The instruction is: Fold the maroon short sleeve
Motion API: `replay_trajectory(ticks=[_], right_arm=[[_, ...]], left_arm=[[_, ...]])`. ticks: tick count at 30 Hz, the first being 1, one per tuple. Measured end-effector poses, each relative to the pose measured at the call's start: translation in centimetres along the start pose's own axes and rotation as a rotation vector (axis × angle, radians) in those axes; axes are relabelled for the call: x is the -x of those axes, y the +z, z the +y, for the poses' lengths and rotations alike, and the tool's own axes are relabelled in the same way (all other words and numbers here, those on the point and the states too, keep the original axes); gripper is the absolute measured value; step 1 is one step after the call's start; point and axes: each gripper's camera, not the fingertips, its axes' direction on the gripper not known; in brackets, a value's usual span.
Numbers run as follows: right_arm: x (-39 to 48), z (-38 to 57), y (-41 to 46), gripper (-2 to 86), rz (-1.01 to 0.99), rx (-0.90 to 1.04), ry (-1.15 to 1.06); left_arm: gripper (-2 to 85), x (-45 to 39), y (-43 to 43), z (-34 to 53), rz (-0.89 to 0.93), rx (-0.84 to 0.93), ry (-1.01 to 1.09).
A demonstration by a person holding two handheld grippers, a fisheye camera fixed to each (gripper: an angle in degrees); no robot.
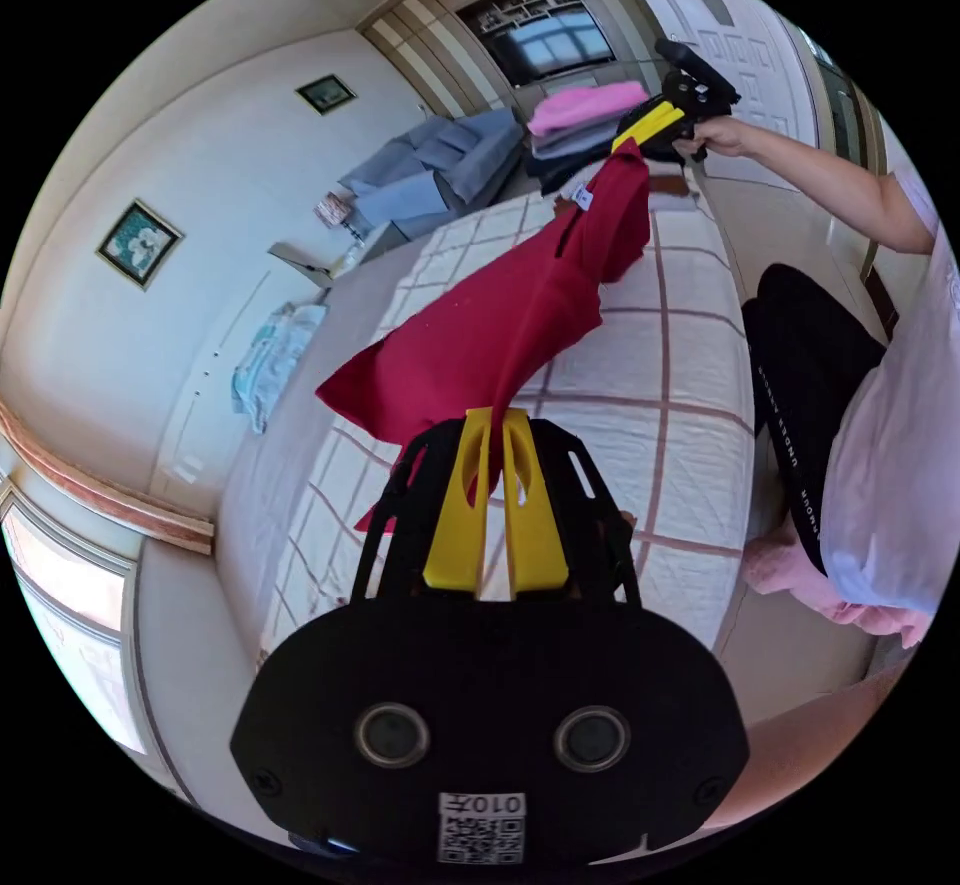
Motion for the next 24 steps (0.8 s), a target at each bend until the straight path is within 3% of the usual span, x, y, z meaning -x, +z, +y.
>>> replay_trajectory(ticks=[7,18,24], right_arm=[[3.1,5.8,8.4,1.1,-0.170,0.154,0.041],[2.7,8.7,10.0,1.4,-0.220,0.175,0.036],[3.2,9.3,11.6,2.6,-0.201,0.178,0.037]], left_arm=[[-0.3,-8.2,8.8,2.5,0.169,0.183,0.011],[0.2,-11.2,10.3,4.9,0.176,0.198,-0.108],[2.4,-10.6,10.3,8.1,0.219,0.122,-0.231]])
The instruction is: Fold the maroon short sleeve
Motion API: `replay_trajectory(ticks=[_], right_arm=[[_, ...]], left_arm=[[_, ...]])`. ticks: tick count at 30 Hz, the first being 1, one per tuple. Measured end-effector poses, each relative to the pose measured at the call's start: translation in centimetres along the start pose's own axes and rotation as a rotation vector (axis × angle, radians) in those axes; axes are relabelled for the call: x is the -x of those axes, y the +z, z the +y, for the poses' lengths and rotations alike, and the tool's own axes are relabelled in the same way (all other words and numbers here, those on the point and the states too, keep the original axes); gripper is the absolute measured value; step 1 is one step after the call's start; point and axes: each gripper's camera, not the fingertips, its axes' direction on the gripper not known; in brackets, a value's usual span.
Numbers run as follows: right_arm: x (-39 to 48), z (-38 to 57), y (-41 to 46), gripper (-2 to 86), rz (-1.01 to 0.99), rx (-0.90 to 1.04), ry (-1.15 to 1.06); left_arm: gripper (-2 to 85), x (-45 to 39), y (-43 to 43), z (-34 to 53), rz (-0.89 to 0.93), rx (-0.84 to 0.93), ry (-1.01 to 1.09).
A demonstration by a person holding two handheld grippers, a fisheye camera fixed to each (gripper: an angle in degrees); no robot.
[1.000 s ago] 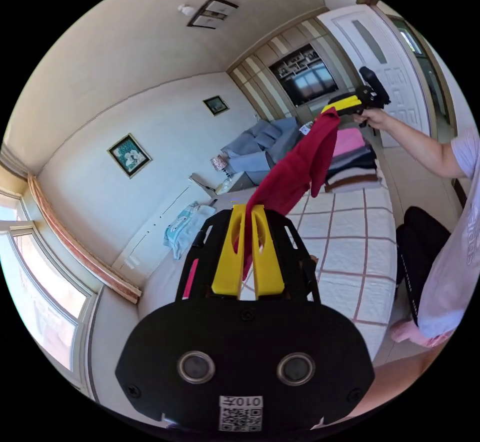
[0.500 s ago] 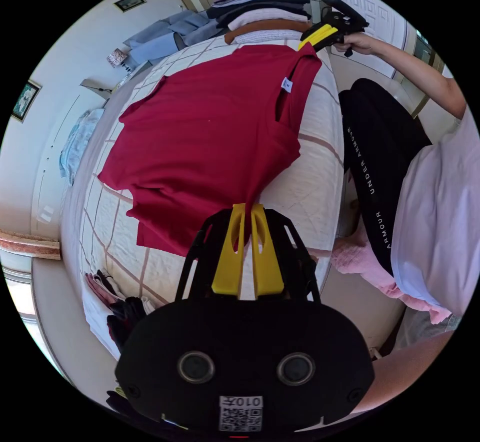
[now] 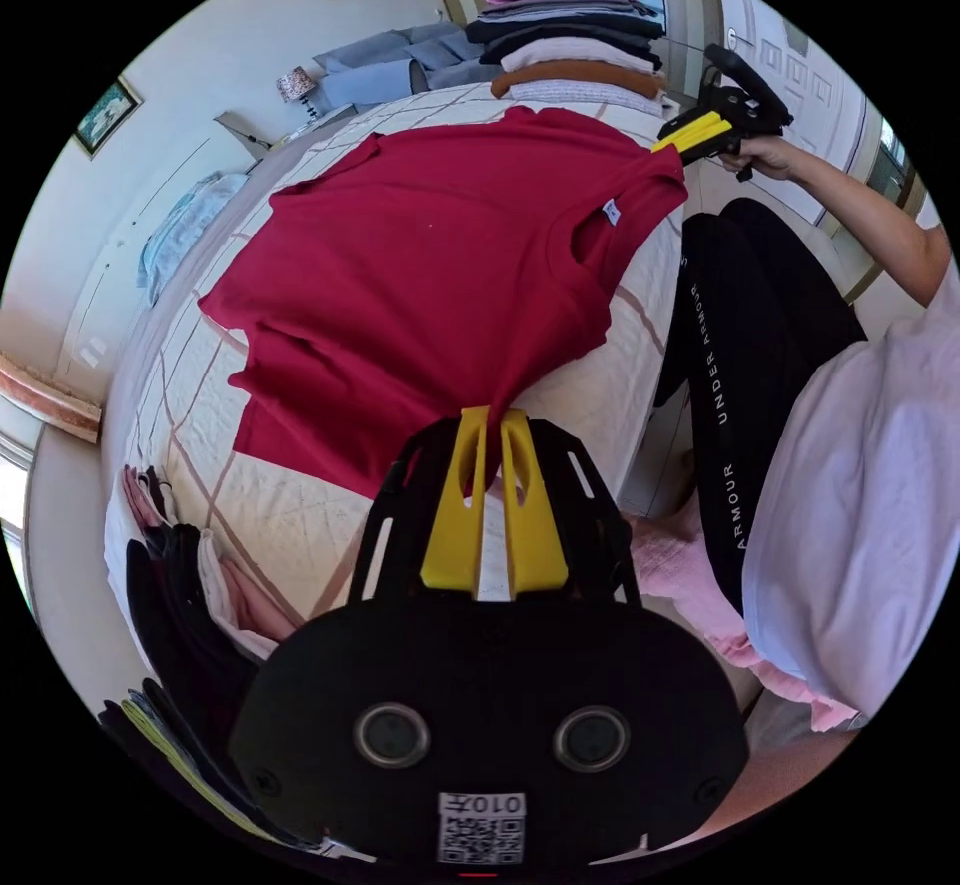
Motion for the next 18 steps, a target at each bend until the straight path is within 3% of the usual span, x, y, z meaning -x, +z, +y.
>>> replay_trajectory(ticks=[3,6,9,11,14,18], right_arm=[[-0.1,0.6,-0.2,3.9,-0.023,0.028,-0.037],[-1.1,1.6,-1.7,4.8,-0.106,0.008,-0.035],[-4.5,2.6,-4.7,4.6,-0.064,-0.191,0.116],[-8.4,2.6,-5.8,4.9,0.095,-0.285,0.312],[-13.0,1.6,-4.7,6.3,0.202,-0.268,0.471],[-17.4,0.4,-1.3,7.0,0.075,-0.190,0.561]], left_arm=[[4.6,1.6,-0.9,2.0,0.133,-0.015,-0.110],[6.7,3.5,-3.8,4.2,0.075,-0.087,-0.249],[8.4,7.5,-6.5,6.1,-0.114,-0.153,-0.482],[9.4,10.7,-6.6,6.9,-0.186,-0.167,-0.619],[10.6,16.0,-3.7,7.1,-0.175,-0.094,-0.733],[10.8,19.7,0.6,6.7,-0.094,-0.029,-0.811]])
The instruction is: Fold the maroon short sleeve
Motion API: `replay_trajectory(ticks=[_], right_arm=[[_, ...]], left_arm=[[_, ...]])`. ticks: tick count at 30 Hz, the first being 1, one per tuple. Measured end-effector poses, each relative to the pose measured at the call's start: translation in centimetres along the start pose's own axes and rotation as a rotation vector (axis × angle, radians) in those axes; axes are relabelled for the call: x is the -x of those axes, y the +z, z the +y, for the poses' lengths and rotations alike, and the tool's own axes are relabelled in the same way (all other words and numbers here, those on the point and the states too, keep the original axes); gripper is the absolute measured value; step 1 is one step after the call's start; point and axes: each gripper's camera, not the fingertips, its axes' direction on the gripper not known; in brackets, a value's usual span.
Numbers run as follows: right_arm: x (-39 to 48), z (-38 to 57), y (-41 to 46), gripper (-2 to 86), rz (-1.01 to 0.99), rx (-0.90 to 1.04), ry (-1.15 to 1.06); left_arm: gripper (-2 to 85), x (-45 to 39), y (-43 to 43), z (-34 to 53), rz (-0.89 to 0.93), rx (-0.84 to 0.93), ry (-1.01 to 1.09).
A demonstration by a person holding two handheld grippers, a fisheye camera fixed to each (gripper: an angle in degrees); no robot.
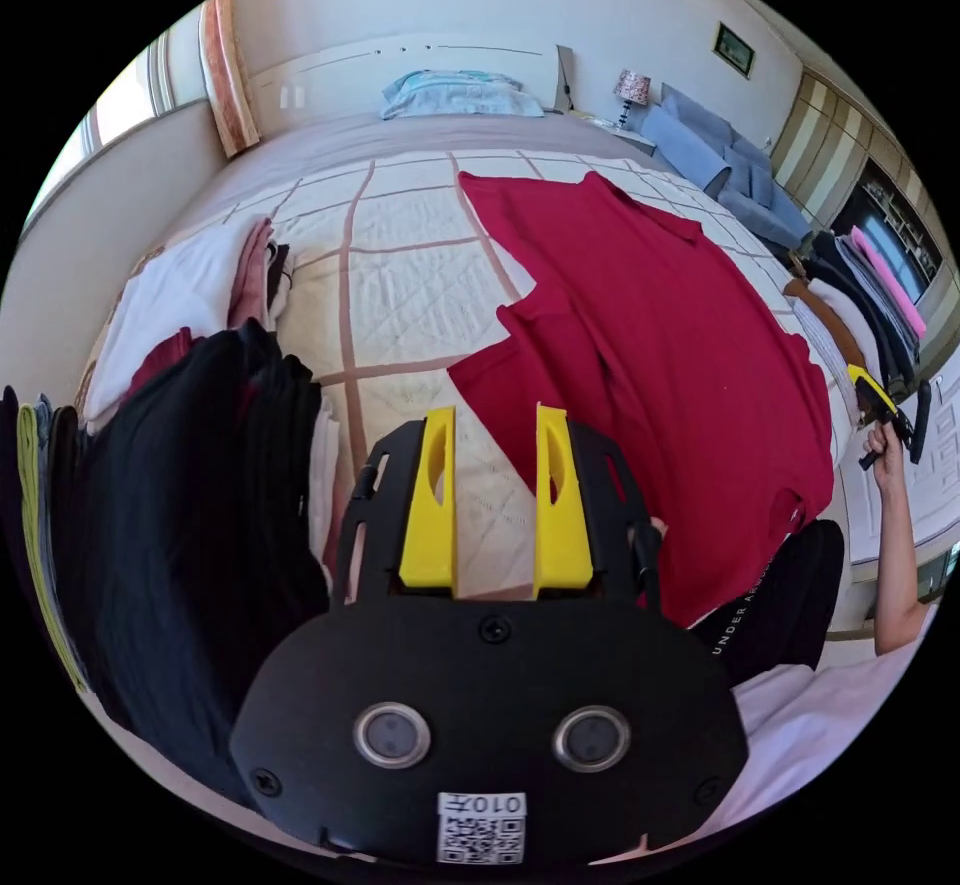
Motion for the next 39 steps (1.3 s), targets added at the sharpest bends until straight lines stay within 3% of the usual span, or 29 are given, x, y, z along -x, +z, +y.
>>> replay_trajectory(ticks=[5,10,15,19,23,27,30,35,39], right_arm=[[-1.0,-0.6,4.6,7.0,-0.088,0.083,0.042],[0.2,0.0,5.8,4.8,-0.129,0.088,0.026],[1.9,0.6,4.0,2.7,0.010,0.105,-0.029],[0.5,1.9,-0.5,2.2,0.273,0.069,0.047],[-0.6,3.2,0.1,2.3,0.249,0.153,0.097],[0.9,4.4,3.1,2.9,0.293,0.253,0.090],[2.6,5.2,3.1,3.6,0.347,0.213,0.073],[4.2,7.0,-0.5,6.4,0.354,0.140,0.104],[8.8,10.0,-3.3,6.8,0.188,0.076,-0.056]], left_arm=[[10.1,0.2,2.6,-0.4,0.011,0.057,-0.043],[5.8,0.0,2.3,0.4,0.068,-0.002,-0.084],[0.8,1.7,0.3,3.2,0.099,-0.122,-0.193],[0.0,3.5,-4.5,6.9,-0.047,-0.245,-0.270],[-0.1,4.0,-5.3,8.9,-0.119,-0.222,-0.298],[-0.1,-0.7,-3.0,8.6,-0.358,-0.034,-0.163],[0.3,-4.7,-1.2,8.4,-0.510,0.071,-0.025],[3.0,-8.7,-3.9,9.8,-0.543,0.040,0.053],[5.3,-15.2,-7.1,13.3,-0.424,0.025,0.332]])
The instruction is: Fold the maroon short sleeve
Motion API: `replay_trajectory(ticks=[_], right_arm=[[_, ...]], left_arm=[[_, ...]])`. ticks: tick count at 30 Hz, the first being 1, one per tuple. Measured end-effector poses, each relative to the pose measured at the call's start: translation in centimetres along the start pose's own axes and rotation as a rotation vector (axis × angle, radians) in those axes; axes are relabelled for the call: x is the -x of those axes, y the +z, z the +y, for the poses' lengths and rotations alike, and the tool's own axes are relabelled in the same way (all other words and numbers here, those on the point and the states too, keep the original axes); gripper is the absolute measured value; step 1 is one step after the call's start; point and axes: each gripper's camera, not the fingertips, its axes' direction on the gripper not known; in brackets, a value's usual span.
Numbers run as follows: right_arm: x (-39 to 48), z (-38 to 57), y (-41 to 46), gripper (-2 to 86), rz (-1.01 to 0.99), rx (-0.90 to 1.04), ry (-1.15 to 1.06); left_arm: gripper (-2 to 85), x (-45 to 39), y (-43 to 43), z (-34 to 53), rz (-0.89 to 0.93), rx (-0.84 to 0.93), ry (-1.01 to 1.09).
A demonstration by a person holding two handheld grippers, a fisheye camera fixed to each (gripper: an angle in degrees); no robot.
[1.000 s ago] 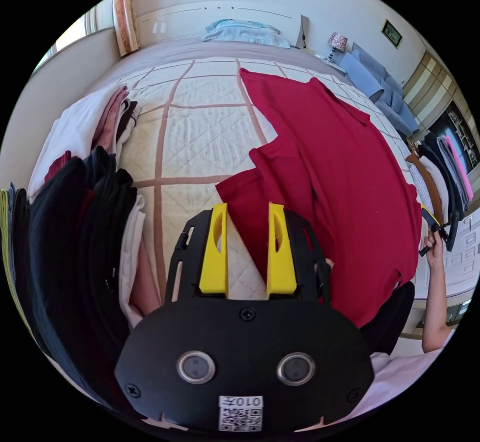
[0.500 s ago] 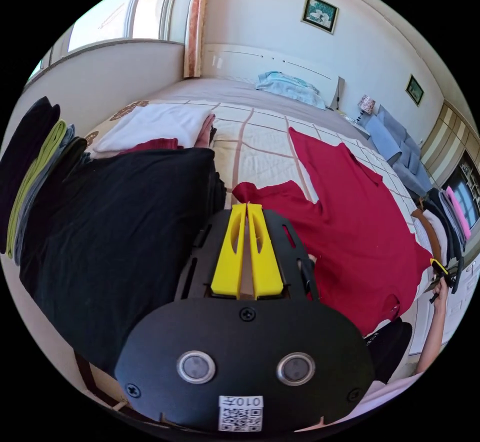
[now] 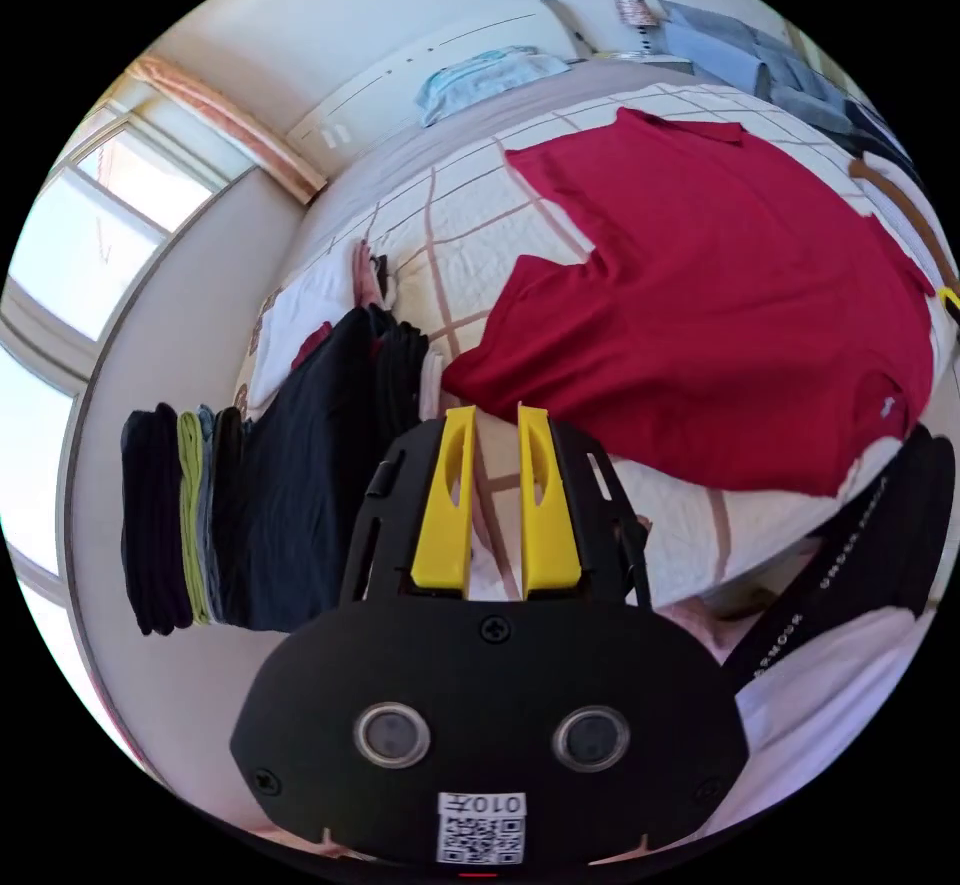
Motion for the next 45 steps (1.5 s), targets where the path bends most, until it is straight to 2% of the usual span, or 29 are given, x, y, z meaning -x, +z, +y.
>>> replay_trajectory(ticks=[3,5,7,11,18,23,27,33,39,45], right_arm=[[5.6,3.6,-1.5,7.0,0.040,-0.038,-0.158],[10.4,6.2,-2.7,7.4,-0.073,-0.113,-0.337],[14.2,7.6,-3.0,7.5,-0.128,-0.122,-0.491],[21.3,9.5,-2.4,8.5,-0.105,-0.072,-0.741],[26.4,11.2,-1.0,9.1,0.090,-0.082,-0.852],[29.0,12.4,-0.2,7.8,0.203,-0.095,-0.920],[29.6,12.7,-0.2,7.6,0.202,-0.096,-0.930],[30.2,14.5,-1.0,7.5,0.209,-0.098,-0.972],[30.7,14.8,0.4,6.4,0.276,-0.126,-0.958],[28.0,13.6,-2.4,4.2,0.159,-0.194,-0.843]], left_arm=[[6.3,-7.7,-1.8,2.5,0.031,-0.086,0.322],[6.7,-12.5,-2.6,4.4,0.013,-0.181,0.524],[7.4,-17.7,-3.5,6.1,-0.096,-0.311,0.747],[8.3,-20.1,-4.3,5.2,-0.073,-0.387,0.819],[8.8,-23.1,-3.4,5.4,-0.052,-0.361,1.006],[8.6,-23.9,-4.0,5.8,-0.046,-0.372,1.004],[8.4,-24.9,-3.8,5.7,-0.069,-0.361,1.013],[7.0,-24.9,-3.5,5.1,-0.004,-0.328,0.980],[3.6,-24.1,-4.6,5.4,0.004,-0.372,0.939],[1.2,-22.7,-5.7,5.1,0.020,-0.408,0.900]])
